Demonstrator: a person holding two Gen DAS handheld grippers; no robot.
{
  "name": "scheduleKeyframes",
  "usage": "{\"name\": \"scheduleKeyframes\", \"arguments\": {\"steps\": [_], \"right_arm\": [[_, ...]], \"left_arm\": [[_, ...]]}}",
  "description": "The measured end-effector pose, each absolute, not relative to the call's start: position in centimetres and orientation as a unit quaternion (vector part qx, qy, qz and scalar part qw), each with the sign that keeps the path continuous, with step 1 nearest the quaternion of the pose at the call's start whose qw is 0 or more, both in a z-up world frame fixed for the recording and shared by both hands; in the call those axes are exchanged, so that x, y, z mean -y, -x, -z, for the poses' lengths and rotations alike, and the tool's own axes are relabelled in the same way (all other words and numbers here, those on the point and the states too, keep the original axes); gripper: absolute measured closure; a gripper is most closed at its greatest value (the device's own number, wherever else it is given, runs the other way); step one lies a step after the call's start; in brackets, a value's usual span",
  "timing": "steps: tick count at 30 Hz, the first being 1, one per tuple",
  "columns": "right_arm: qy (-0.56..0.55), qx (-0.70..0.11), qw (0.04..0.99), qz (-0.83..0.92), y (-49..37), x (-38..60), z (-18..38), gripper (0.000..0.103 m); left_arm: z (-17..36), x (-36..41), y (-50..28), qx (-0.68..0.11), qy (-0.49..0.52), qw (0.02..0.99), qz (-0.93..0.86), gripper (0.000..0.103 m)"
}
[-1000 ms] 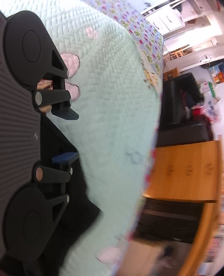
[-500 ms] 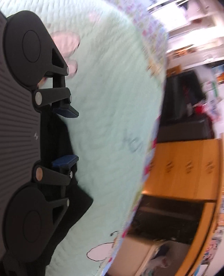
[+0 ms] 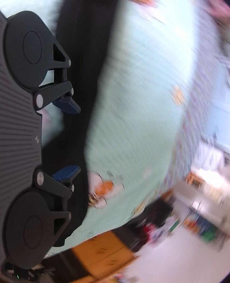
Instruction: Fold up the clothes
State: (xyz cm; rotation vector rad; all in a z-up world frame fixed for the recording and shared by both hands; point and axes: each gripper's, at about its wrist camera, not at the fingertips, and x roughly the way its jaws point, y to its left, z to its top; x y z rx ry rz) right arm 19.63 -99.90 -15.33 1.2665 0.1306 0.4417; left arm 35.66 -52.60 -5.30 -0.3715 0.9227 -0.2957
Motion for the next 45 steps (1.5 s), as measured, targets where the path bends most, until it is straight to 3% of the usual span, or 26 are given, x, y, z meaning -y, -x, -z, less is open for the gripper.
{"name": "scheduleKeyframes", "arguments": {"steps": [7,11,12,14,16,19,22,26,31,39,41,43,45], "right_arm": [[-0.581,-0.071,0.787,-0.197,-19.9,99.8,15.4,0.013],[-0.577,-0.078,0.79,-0.195,-19.9,99.8,15.5,0.013],[-0.576,-0.079,0.79,-0.195,-19.9,99.8,15.6,0.013],[-0.576,-0.08,0.79,-0.195,-19.8,99.9,15.6,0.013],[-0.576,-0.081,0.789,-0.195,-19.8,99.9,15.7,0.013],[-0.577,-0.081,0.789,-0.195,-19.8,99.8,15.6,0.013],[-0.577,-0.081,0.789,-0.196,-20.0,99.8,15.6,0.013],[-0.577,-0.082,0.789,-0.196,-20.2,99.9,15.5,0.013],[-0.576,-0.083,0.789,-0.194,-20.2,99.9,15.6,0.013],[-0.575,-0.085,0.791,-0.192,-20.2,99.9,15.5,0.013],[-0.575,-0.085,0.791,-0.192,-20.1,99.9,15.5,0.013],[-0.575,-0.086,0.791,-0.192,-20.1,99.8,15.5,0.013],[-0.575,-0.086,0.791,-0.191,-20.1,99.8,15.5,0.013]], "left_arm": [[9.1,53.9,-36.2,-0.451,0.284,0.827,0.176,0.037],[9.9,55.4,-37.7,-0.447,0.291,0.832,0.156,0.037],[10.0,55.6,-38.1,-0.443,0.292,0.834,0.151,0.04],[10.0,55.6,-38.1,-0.434,0.293,0.841,0.135,0.054],[9.9,55.6,-37.9,-0.431,0.296,0.843,0.124,0.074],[9.2,55.6,-37.1,-0.423,0.292,0.849,0.12,0.09],[7.5,55.8,-35.9,-0.381,0.266,0.877,0.12,0.096],[5.3,55.5,-34.1,-0.334,0.259,0.895,0.141,0.097],[5.0,56.3,-30.5,-0.346,0.234,0.886,0.2,0.1],[7.7,55.2,-29.2,-0.4,0.263,0.858,0.186,0.099],[8.2,54.0,-29.4,-0.398,0.291,0.854,0.163,0.09],[8.3,53.4,-29.6,-0.39,0.311,0.854,0.149,0.057],[8.1,53.4,-29.8,-0.379,0.322,0.856,0.141,0.047]]}}
